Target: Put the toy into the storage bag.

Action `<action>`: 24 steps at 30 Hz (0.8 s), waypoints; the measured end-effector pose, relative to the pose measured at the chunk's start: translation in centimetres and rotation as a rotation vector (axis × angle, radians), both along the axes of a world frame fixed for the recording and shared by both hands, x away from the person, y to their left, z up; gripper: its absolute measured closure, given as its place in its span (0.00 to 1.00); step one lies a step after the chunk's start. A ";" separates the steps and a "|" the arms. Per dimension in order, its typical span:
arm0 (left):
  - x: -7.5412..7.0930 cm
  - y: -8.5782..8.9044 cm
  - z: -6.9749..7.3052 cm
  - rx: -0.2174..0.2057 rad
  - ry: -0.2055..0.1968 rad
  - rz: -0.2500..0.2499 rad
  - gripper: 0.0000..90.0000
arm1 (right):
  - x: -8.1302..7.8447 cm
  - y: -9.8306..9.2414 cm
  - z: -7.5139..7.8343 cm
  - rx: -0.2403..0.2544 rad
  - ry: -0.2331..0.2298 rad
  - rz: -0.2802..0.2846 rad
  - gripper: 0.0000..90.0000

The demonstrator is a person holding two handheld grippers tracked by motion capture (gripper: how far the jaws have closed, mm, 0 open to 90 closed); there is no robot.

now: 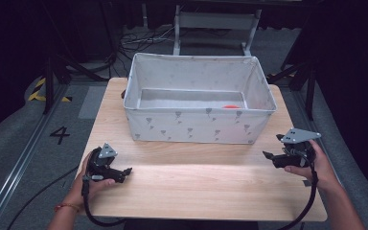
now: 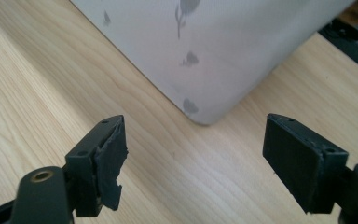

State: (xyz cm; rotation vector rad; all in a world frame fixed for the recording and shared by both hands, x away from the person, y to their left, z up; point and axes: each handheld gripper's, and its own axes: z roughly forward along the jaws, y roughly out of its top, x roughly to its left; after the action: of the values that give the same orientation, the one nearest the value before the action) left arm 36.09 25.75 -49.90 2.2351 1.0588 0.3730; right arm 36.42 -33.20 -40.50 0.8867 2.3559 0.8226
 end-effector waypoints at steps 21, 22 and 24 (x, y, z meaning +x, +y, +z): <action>0.0 0.0 0.0 -0.002 0.001 0.003 0.01 | -2.2 -2.8 -6.0 -0.003 0.082 -0.060 0.25; 0.0 0.0 0.0 -0.003 0.001 0.004 0.01 | -2.4 -2.9 -6.3 0.008 0.086 -0.062 0.25; -0.1 0.0 0.0 -0.004 0.003 0.005 0.01 | -2.8 -3.2 -6.9 0.022 0.091 -0.059 0.25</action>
State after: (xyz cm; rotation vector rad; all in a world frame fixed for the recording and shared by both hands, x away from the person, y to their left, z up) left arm 36.03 25.72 -49.91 2.2308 1.0662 0.3692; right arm 33.62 -36.44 -47.36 1.0177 2.3899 0.8016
